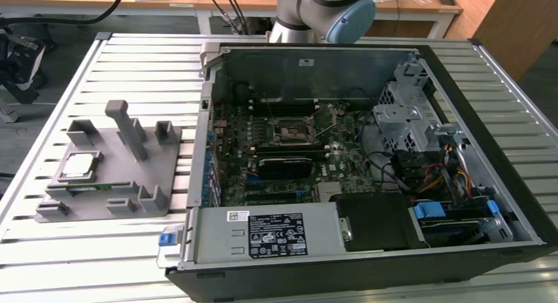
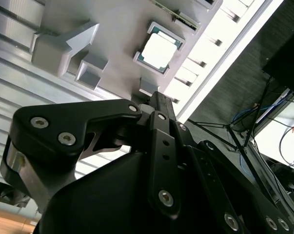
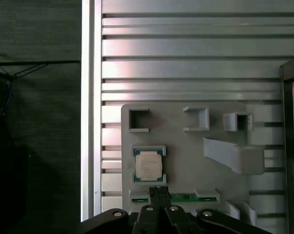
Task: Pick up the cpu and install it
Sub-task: 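Pick up the cpu and move it towards the insertion slot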
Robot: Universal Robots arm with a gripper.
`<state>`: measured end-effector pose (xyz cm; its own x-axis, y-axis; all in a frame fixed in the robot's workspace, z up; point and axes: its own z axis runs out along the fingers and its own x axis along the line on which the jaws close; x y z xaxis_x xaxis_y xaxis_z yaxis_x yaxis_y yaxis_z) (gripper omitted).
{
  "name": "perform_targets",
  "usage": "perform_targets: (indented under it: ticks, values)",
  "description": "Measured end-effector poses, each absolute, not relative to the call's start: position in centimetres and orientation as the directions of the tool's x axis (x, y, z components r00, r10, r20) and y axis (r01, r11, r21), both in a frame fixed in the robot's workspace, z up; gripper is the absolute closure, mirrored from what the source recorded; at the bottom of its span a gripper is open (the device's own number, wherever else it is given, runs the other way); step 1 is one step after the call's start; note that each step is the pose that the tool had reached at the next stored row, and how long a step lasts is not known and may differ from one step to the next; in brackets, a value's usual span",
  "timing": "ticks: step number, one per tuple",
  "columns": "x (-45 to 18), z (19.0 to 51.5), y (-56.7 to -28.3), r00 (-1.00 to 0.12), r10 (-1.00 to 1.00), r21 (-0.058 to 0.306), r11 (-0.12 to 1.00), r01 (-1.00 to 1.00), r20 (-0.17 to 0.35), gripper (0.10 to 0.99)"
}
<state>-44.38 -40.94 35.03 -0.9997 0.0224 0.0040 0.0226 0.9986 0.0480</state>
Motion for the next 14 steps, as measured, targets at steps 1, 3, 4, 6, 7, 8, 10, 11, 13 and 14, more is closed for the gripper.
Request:
perform_targets:
  ticks: [1, 3, 4, 6, 7, 8, 10, 11, 13, 14]
  values:
    - [-44.4, 35.0, -41.0, -1.0, 0.021, 0.05, 0.999, 0.021, 0.004, 0.98]
    - [-44.4, 34.8, -41.0, -1.0, 0.015, 0.055, 0.998, 0.016, 0.005, 0.98]
    - [-44.4, 34.7, -41.0, -1.0, 0.013, 0.057, 0.998, 0.013, 0.005, 0.98]
    - [-44.4, 34.4, -41.1, -1.0, 0.006, 0.058, 0.998, 0.007, 0.006, 0.98]
    - [-44.4, 34.3, -41.2, -1.0, 0.0, 0.058, 0.998, 0.001, 0.007, 0.98]
    - [-44.4, 34.2, -41.2, -1.0, -0.006, 0.058, 0.998, -0.006, 0.007, 0.98]
    - [-44.4, 34.0, -41.3, -1.0, -0.017, 0.058, 0.998, -0.016, 0.009, 0.98]
    - [-44.4, 33.9, -41.4, -1.0, -0.021, 0.058, 0.998, -0.021, 0.009, 0.98]
    - [-44.4, 33.7, -41.4, -1.0, -0.025, 0.058, 0.998, -0.025, 0.01, 0.98]
    - [-44.4, 33.5, -41.5, -1.0, -0.026, 0.058, 0.998, -0.025, 0.01, 0.98]
